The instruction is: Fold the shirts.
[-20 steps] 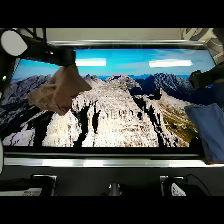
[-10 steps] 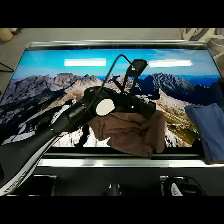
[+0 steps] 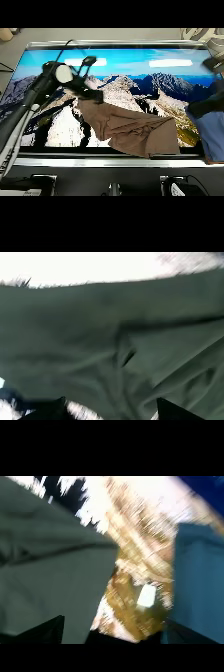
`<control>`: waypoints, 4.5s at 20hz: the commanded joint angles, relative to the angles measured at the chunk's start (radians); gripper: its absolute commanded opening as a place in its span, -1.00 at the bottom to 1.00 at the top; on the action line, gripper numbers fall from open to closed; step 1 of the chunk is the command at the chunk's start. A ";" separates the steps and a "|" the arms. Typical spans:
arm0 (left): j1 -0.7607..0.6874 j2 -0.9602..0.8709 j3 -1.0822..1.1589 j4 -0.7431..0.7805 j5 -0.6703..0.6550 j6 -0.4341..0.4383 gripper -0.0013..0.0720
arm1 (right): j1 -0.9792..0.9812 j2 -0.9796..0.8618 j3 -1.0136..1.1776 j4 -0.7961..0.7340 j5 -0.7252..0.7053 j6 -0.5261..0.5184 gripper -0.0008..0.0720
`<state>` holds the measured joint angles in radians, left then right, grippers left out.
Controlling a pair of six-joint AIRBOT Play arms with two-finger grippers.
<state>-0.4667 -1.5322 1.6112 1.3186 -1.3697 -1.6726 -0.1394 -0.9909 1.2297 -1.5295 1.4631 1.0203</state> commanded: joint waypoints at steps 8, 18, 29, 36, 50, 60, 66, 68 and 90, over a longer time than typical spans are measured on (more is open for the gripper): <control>-0.089 0.052 -0.586 -0.299 0.310 0.099 0.91 | 0.000 -0.092 -0.380 0.003 -0.092 -0.007 0.89; -0.164 -0.032 -0.585 -0.369 0.503 0.103 -0.03 | -0.295 -0.199 -0.380 0.225 -0.164 -0.121 0.97; -0.164 0.048 -0.571 -0.368 0.509 0.185 -0.90 | -0.410 -0.444 -0.380 0.382 -0.147 -0.206 0.95; -0.163 0.110 -0.570 -0.360 0.560 0.185 -0.90 | -0.410 -0.495 -0.376 0.460 -0.121 -0.261 -0.95; -0.001 0.549 0.499 0.029 0.612 0.185 -0.91 | -0.410 0.196 0.542 0.907 -0.597 -0.356 -0.92; -0.001 0.709 0.381 0.385 0.284 -0.001 -0.91 | -0.410 0.253 0.557 0.791 -0.466 -0.225 -0.92; 0.005 0.570 0.281 0.564 -0.006 -0.022 -0.90 | -0.410 -0.063 0.552 0.747 -0.114 -0.254 -0.93; 0.025 0.481 0.164 0.558 -0.013 -0.023 -0.90 | -0.377 -0.214 0.535 0.698 0.023 -0.239 -0.93; 0.463 -0.266 0.167 -0.028 -0.067 0.236 0.90 | -0.013 -0.736 0.475 0.323 -0.129 -0.032 0.50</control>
<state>-0.0700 -1.7935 1.7584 1.3300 -1.1889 -1.5990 -0.0776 -1.7420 1.7061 -1.1992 1.0817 1.0050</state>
